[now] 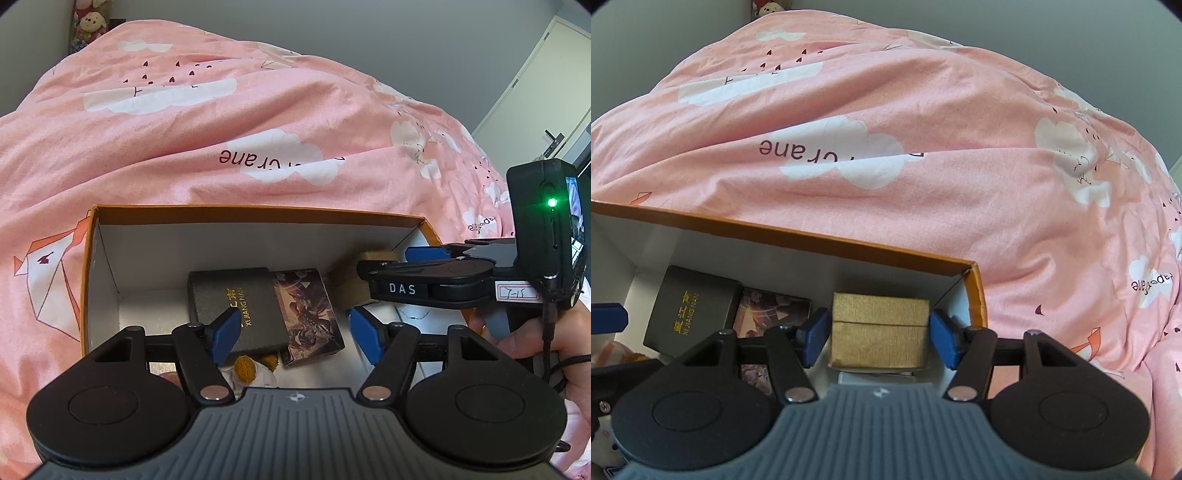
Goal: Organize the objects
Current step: 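Open the right gripper to drop the tube while the left lowers the gold box inside, then withdraw both grippers from the box toward the pink pouch, then grasp the pink pouch with the left gripper while the right grasps the white box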
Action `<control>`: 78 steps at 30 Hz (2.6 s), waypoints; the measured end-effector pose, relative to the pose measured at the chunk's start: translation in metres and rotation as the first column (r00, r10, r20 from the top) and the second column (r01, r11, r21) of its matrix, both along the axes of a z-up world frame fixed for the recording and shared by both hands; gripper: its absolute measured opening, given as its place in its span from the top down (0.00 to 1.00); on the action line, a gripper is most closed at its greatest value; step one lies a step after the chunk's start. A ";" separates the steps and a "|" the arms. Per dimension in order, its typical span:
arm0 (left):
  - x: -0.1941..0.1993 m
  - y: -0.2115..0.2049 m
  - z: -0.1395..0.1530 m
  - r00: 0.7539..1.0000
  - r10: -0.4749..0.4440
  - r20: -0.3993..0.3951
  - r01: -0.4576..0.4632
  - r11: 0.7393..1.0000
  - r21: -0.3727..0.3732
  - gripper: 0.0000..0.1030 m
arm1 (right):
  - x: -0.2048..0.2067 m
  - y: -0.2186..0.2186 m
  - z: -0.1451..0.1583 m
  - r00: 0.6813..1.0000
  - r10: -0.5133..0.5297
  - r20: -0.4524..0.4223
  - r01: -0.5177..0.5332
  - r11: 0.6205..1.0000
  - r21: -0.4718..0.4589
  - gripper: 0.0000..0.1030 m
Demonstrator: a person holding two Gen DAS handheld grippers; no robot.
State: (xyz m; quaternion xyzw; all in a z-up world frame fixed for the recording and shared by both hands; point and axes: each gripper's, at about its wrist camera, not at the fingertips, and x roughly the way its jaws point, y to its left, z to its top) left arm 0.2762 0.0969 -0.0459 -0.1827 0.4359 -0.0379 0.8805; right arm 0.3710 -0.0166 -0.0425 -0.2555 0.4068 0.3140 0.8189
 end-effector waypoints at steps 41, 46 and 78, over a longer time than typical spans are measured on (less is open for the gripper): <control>-0.146 -0.060 -0.048 0.975 0.085 -0.204 -0.136 0.959 -0.249 0.24 | -0.159 -0.203 -0.019 0.945 -0.068 -0.319 0.173 0.934 0.313 0.64; -0.144 -0.059 -0.066 0.962 0.096 -0.257 -0.168 0.947 -0.275 0.23 | -0.158 -0.203 -0.032 0.930 -0.073 -0.359 0.188 0.936 0.297 0.66; -0.125 -0.084 -0.075 0.965 0.072 -0.252 -0.146 0.945 -0.292 0.56 | -0.148 -0.210 -0.047 0.888 -0.068 -0.455 0.221 0.931 0.292 0.81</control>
